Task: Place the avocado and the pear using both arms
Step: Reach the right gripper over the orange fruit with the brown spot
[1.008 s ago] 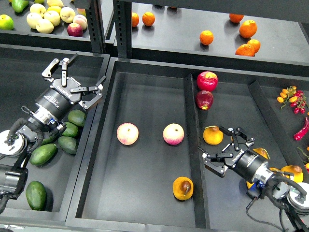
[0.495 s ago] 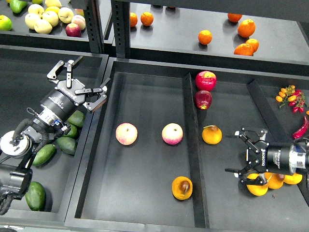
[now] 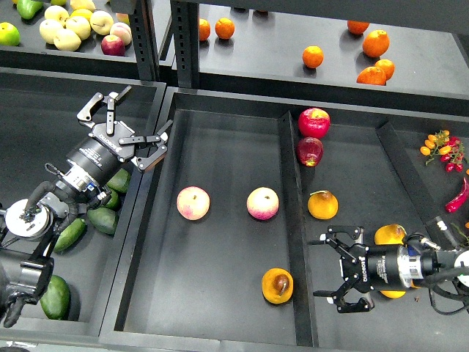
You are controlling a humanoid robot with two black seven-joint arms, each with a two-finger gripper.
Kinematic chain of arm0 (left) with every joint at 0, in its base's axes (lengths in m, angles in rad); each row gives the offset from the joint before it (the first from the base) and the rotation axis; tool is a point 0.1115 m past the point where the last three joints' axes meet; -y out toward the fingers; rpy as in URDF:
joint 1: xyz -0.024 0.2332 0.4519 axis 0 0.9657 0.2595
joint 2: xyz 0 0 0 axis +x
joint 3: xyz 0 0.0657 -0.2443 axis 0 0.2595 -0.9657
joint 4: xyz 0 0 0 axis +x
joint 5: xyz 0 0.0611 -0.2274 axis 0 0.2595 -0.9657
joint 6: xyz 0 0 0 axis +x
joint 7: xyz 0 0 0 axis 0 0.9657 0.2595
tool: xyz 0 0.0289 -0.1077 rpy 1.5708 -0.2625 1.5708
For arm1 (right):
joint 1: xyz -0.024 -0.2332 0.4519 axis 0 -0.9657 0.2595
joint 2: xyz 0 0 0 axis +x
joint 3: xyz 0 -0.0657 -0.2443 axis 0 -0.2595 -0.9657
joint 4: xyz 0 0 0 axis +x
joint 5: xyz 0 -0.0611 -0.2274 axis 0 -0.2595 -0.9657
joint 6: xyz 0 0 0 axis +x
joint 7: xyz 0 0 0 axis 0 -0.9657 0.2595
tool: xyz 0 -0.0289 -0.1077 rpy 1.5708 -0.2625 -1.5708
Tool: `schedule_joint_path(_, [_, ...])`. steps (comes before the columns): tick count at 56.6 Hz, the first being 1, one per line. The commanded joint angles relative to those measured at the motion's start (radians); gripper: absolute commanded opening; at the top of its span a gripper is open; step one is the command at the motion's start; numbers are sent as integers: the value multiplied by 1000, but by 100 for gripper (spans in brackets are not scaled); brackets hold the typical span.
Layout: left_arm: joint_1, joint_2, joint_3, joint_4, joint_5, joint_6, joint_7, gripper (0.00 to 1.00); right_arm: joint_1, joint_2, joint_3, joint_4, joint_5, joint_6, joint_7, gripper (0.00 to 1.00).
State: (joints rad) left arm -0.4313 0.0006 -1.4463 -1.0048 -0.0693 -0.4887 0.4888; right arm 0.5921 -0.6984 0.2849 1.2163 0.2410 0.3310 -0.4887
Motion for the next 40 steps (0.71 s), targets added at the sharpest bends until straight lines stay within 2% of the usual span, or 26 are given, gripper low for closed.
schedule_joint_path(1, [2,-1,0,-3,0,0,0,99,2,37,-4,-44,-34,-3,0,100])
schedule_joint_path(40, [0,-1,12,0,0,0,0,99,2,201,-7,-212,-66,-10,0,100])
